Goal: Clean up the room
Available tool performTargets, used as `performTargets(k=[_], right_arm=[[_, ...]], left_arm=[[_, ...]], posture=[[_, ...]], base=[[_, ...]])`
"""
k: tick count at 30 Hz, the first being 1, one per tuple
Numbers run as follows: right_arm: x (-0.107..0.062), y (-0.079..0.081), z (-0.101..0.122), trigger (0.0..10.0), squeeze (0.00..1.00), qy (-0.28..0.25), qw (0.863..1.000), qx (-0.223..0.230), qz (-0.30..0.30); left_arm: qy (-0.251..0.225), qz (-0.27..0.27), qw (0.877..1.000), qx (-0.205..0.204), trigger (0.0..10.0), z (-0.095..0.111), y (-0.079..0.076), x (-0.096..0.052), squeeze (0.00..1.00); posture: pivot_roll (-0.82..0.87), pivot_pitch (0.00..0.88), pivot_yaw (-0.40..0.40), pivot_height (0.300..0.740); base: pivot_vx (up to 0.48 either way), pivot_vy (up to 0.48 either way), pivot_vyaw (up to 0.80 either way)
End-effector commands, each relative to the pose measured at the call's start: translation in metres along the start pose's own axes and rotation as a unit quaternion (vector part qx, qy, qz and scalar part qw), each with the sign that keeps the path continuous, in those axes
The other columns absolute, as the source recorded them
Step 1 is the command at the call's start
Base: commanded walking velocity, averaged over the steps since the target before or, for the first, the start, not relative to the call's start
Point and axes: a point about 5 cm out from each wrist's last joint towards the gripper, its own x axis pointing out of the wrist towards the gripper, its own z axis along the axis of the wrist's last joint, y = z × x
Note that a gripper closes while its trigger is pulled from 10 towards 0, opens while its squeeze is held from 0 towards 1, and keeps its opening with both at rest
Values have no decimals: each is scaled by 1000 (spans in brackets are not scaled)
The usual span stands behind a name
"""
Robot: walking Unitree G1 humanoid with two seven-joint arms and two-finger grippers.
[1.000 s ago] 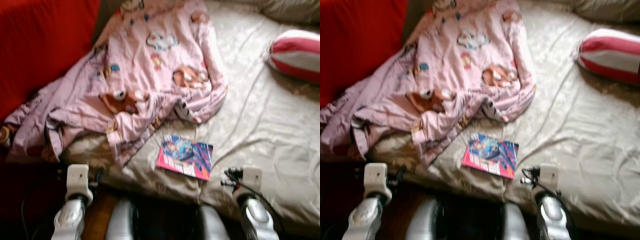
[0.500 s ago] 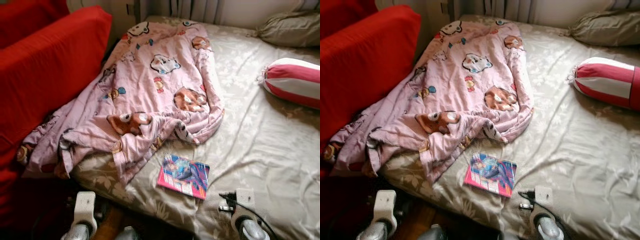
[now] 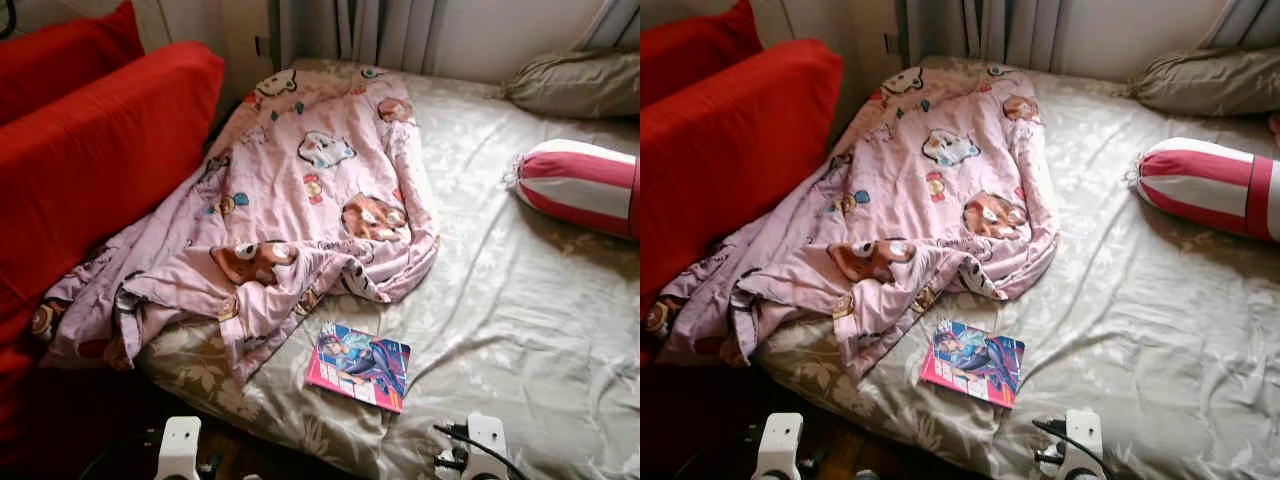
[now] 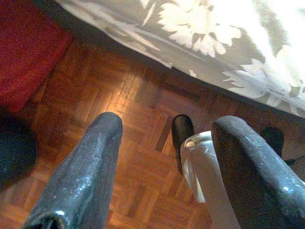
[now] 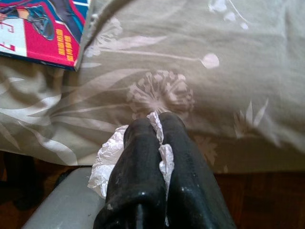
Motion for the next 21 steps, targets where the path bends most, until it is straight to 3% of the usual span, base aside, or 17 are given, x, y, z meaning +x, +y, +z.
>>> performTargets(k=[1,7,21], right_arm=[[-1,0,-4,10000,0,13,1000,-10,5],[-1,2,-4,10000,0,8,1000,-9,13],[-3,-5,-13,10000,0,29,999,-16,8]], left_arm=[[13,12,1000,-13,10000,-9,5,-3,0],[11,18,1000,-18,10000,-7,7,-2,0],[17,14,1000,-22,10000,-12,3,-3,0]], posture=[[110,164,-52,736],[110,169,-54,736],[111,175,-57,736]], base=[[0,0,0],[0,0,152],[0,0,794]])
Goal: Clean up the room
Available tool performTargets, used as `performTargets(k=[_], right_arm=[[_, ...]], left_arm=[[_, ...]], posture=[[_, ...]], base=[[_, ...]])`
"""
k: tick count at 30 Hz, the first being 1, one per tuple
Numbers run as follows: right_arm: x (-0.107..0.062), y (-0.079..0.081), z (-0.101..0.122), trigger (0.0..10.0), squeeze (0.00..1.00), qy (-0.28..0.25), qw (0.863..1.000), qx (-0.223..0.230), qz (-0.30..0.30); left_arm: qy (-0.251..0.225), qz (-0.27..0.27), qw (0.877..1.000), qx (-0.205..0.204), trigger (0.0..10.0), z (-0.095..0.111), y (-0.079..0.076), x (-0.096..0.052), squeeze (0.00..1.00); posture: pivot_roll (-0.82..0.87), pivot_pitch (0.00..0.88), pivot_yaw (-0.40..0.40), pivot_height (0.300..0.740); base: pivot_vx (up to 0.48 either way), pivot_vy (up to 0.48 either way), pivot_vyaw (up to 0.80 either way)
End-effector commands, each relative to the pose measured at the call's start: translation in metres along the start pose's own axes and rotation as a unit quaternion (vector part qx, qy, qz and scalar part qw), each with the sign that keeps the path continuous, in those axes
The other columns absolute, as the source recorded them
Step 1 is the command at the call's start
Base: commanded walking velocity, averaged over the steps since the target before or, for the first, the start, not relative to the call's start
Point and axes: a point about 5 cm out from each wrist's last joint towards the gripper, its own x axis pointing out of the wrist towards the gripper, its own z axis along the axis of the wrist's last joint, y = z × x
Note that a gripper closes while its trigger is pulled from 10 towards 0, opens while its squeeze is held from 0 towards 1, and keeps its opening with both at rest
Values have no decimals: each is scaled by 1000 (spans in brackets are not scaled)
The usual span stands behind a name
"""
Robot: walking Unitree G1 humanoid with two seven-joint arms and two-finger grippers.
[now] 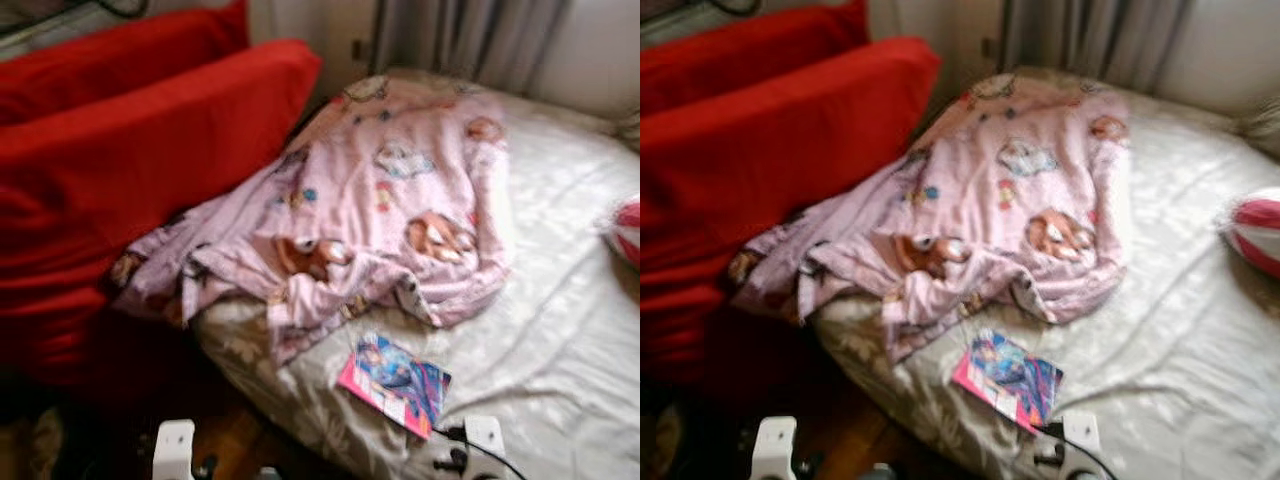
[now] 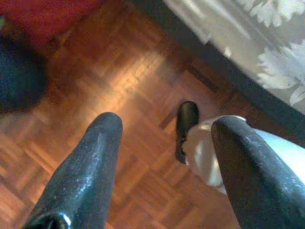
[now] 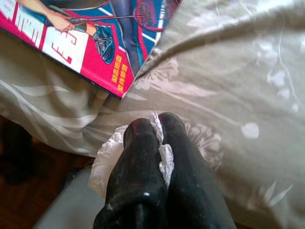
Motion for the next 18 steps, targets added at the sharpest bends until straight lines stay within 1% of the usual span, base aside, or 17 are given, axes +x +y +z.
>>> performTargets(k=[1,14,15,18], right_arm=[[-1,3,-5,10000,0,13,1000,3,4],[-2,6,-11,10000,0,23,1000,-2,6],[-2,6,-11,10000,0,24,1000,6,4],[-2,6,-11,10000,0,24,1000,7,4]], left_arm=[[14,10,1000,-10,10000,-9,4,-3,0],[15,13,1000,-14,10000,-9,4,-3,0],[16,14,1000,-14,10000,-10,4,-3,0],[19,14,1000,-16,10000,-11,3,-3,0]], posture=[[111,175,-57,736],[113,178,-57,736],[114,181,-57,736],[115,181,-58,736]], base=[[0,0,800],[0,0,780],[0,0,0],[0,0,0]])
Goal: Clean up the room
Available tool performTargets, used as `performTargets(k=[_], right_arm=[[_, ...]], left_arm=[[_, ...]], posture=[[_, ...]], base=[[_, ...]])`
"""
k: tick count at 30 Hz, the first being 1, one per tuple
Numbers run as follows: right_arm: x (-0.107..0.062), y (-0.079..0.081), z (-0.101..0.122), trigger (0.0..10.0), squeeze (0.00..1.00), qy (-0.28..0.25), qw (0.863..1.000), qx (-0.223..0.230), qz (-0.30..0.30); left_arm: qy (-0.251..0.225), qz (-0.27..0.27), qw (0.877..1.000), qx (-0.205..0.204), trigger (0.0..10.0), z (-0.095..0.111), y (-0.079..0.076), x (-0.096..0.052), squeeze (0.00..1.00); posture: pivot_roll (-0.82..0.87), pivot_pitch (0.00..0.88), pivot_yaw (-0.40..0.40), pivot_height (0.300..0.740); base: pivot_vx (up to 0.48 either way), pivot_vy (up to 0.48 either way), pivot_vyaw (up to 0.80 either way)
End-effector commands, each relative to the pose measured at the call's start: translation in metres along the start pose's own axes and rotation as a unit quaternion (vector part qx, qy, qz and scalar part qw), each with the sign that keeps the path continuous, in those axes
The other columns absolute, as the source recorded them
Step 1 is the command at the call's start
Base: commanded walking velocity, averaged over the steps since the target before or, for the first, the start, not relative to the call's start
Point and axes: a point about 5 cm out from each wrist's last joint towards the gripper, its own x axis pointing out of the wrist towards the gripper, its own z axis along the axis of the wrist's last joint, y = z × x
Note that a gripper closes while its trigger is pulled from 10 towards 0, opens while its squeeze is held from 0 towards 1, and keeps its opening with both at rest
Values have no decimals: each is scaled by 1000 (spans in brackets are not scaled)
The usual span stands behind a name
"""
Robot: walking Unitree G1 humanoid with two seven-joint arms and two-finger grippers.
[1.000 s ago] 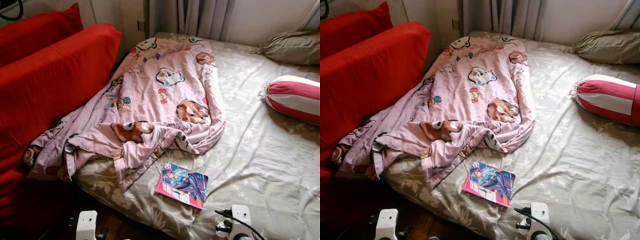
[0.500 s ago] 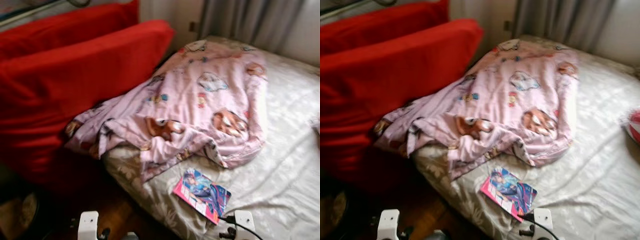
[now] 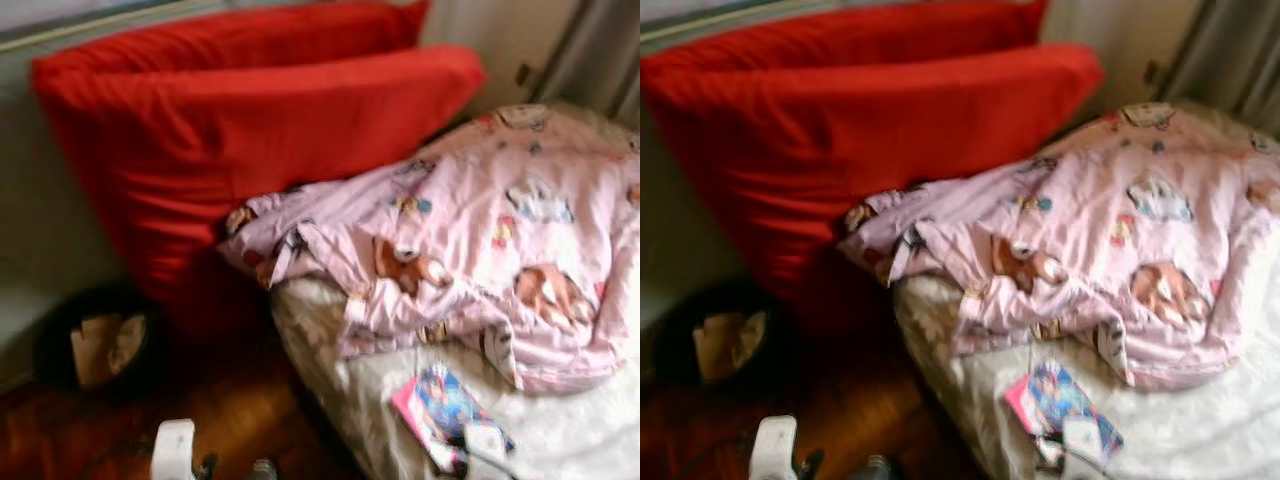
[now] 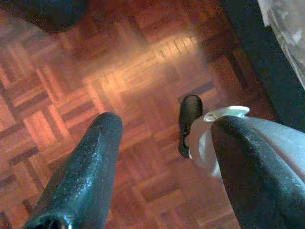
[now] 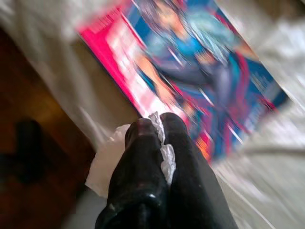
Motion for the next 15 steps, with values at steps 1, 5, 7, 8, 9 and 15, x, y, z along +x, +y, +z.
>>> performTargets(k=[1,5,7,8,9,15], right_arm=[[-5,-10,-20,10000,0,31,999,8,-16],[-5,-9,-20,10000,0,33,999,9,-16],[-5,-8,-20,10000,0,33,999,11,-16],[-5,-8,-20,10000,0,33,999,12,-16],[-5,-8,-20,10000,0,34,999,12,-16],[-5,-4,-20,10000,0,34,999,12,-8]], left_arm=[[12,2,1000,-8,10000,-7,-2,-2,0],[15,2,1000,-7,10000,-8,-3,-2,0],[17,2,1000,-7,10000,-9,-3,-2,0],[17,2,1000,-7,10000,-9,-3,-2,0],[18,2,1000,-7,10000,-9,-3,-2,0],[22,4,1000,-6,10000,-10,-3,-2,0]], posture=[[115,181,-58,736],[116,183,-58,736],[116,183,-58,736],[116,183,-57,736],[116,183,-56,736],[115,181,-55,736]], base=[[0,0,0],[0,0,0],[0,0,0],[0,0,0],[0,0,0],[0,0,0]])
